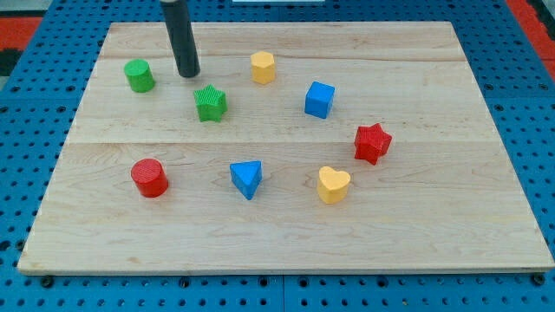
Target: Move your arm closer to the blue cube
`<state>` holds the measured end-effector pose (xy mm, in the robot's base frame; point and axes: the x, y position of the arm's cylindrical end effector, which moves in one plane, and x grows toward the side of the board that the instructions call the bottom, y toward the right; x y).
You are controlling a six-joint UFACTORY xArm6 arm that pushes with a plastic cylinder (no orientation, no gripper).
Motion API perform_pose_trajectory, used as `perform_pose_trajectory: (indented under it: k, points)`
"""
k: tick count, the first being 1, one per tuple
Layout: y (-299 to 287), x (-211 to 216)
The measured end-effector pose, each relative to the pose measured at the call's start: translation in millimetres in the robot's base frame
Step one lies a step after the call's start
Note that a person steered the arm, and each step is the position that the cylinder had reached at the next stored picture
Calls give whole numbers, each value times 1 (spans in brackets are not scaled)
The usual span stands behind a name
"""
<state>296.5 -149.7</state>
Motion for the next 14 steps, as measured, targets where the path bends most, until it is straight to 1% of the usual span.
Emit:
perform_pose_trajectory:
  k: [1,2,3,4,5,6,7,8,9,10,11,12,13,14]
  points:
    - [-61,1]
    - [-87,2]
    - [-90,35]
    - [-83,19]
    - [-129,31]
    - [-86,90]
    - [-24,132]
    - [-51,133]
    - [-65,195]
    - [-34,206]
    - [-44,181]
    - [-62,176]
    - [-52,164]
    - [-52,142]
